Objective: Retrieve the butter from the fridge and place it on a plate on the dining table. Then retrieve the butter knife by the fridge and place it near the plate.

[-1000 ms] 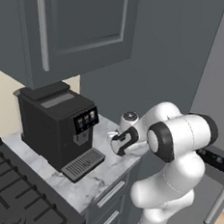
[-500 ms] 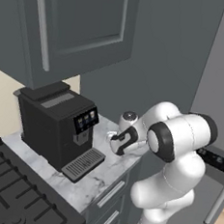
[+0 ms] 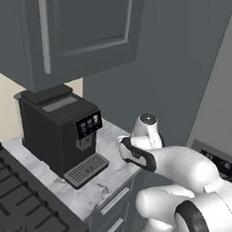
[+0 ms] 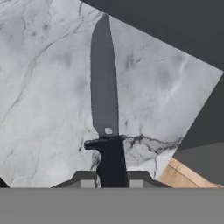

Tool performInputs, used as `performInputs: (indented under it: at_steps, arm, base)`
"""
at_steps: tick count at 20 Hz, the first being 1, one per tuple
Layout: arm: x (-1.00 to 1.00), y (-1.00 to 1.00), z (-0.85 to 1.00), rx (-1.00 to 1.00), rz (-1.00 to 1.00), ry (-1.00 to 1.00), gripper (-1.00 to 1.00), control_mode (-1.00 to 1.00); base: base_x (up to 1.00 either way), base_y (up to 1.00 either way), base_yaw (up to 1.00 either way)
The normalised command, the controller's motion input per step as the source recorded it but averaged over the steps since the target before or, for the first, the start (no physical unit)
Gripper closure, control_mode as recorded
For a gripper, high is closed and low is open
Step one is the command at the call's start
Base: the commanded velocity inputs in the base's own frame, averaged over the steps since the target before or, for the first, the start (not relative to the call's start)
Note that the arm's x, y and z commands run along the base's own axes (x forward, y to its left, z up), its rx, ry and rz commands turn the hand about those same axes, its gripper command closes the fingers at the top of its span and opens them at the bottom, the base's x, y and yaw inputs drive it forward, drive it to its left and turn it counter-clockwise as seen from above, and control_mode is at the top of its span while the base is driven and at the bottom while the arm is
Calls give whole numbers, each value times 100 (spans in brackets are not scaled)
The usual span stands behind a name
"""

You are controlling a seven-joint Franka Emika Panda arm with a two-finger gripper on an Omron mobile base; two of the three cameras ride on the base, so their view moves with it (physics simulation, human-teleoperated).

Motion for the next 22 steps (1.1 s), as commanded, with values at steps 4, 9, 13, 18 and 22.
performInputs:
  at_steps: [4,9,13,18,22]
  arm:
    - [-47,-17,100,0,3,17,100,-100]
    - [-55,-14,99,-3,9,26,100,-100]
    - [-66,-14,86,-9,31,20,100,-100]
    - [-90,-27,30,0,36,-11,100,-100]
    - [-86,0,2,0,7,-13,100,-100]
  base:
    - [0,0,0]
    - [0,0,0]
    - [0,0,0]
    - [0,0,0]
    - [0,0,0]
